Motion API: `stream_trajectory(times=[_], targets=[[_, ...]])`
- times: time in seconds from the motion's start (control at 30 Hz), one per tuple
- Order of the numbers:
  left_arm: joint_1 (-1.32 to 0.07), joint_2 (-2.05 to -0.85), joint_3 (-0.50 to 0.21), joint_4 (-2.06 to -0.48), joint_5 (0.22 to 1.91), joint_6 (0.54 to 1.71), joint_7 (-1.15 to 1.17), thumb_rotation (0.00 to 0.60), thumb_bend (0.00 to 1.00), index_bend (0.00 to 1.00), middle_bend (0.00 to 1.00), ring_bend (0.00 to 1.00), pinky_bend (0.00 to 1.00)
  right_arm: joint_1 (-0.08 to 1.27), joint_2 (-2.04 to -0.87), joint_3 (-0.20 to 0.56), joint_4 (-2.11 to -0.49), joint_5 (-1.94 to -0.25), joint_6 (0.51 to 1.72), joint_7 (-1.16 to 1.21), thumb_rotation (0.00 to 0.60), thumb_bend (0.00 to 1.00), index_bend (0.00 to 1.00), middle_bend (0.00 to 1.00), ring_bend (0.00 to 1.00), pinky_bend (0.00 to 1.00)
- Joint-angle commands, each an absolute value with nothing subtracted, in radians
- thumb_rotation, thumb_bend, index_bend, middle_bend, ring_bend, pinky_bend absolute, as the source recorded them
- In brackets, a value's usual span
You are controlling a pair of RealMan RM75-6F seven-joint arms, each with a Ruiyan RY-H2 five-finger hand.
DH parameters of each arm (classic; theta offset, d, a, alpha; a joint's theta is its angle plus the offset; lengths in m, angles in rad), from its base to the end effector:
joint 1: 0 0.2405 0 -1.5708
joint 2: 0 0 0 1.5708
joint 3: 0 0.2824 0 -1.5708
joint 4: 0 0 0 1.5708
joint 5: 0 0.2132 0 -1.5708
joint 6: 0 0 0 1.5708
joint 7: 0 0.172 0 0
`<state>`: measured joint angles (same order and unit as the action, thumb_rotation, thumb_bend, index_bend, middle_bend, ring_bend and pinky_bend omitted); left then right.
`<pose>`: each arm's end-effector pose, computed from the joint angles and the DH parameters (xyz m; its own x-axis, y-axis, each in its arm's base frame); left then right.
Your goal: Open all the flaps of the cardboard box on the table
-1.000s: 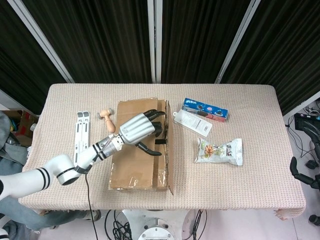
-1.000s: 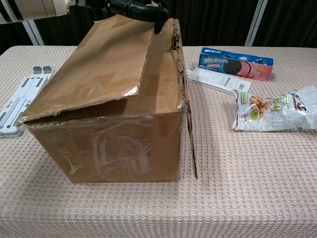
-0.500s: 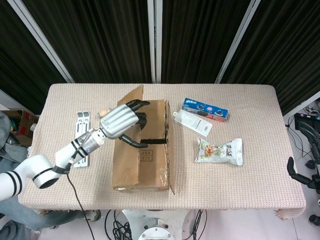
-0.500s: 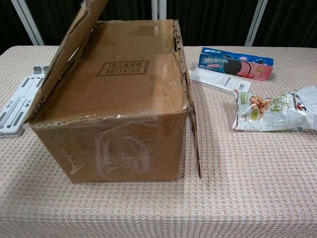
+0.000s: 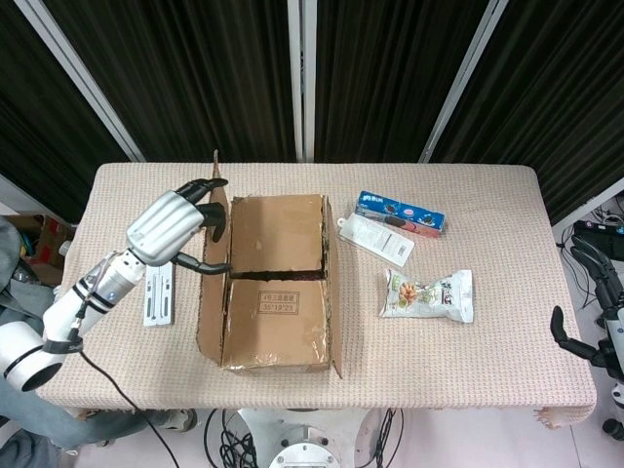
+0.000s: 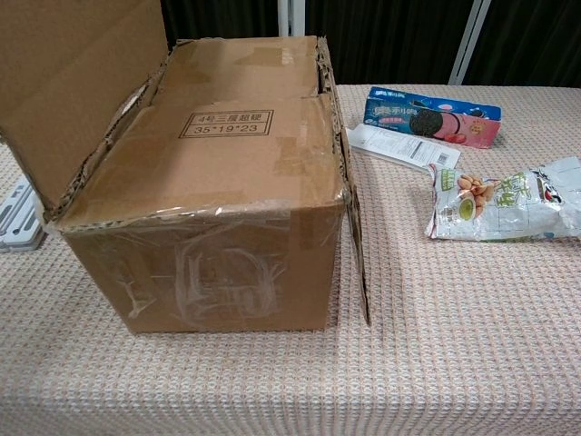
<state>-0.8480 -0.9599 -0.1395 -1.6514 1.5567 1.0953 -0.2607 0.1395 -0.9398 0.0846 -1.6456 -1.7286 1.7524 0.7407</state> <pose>-0.0989 0.4022 0.1715 0.3955 0.0327 0.9179 0.6987 -0.6594 -0.2776 -0.2648 -0.2206 0.2503 -0.2127 0.0533 0.9757 -0.8895 -0.4237 -0.1708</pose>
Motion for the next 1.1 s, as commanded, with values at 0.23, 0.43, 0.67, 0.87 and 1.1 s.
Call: stream_trajectory(times=[0.23,0.43,0.67,0.87,1.1], targets=[[-0.738,-0.953,-0.115,-1.584,1.558,1.197,-0.306,0.018,0.0,0.61,0.48,0.1,0.18,0.155,-0.95,0.083,-1.651,-1.723,1.717,0.731,0.6,0.51,0.0,0.01,0.0,0.0],[-0.666,-0.972,-0.115,-1.523,1.498,1.239,-0.347,0.009,0.0,0.61,0.48,0.1,0.18,0.159,-0.95,0.082,-1.651,-1.725,1.71,0.724,0.6,0.51,0.0,0.01,0.0,0.0],[-0.619,-0.957,-0.122,-1.595,1.449,1.217,-0.511,0.0,0.0,0.58,0.46,0.12,0.18,0.158,-0.944,0.077,-1.661,-1.736,1.71,0.71,0.6,0.5,0.0,0.01,0.0,0.0],[-0.671,-0.927,-0.145,-1.749,1.479,1.136,-0.512,0.0,0.0,0.54,0.44,0.12,0.18,0.152,-0.928,0.086,-1.682,-1.735,1.73,0.693,0.6,0.5,0.0,0.01,0.0,0.0],[-0.807,-1.028,-0.182,-1.843,1.418,0.939,-0.376,0.0,0.0,0.35,0.31,0.12,0.18,0.139,-0.892,0.104,-1.698,-1.72,1.765,0.712,0.6,0.5,0.0,0.01,0.0,0.0]])
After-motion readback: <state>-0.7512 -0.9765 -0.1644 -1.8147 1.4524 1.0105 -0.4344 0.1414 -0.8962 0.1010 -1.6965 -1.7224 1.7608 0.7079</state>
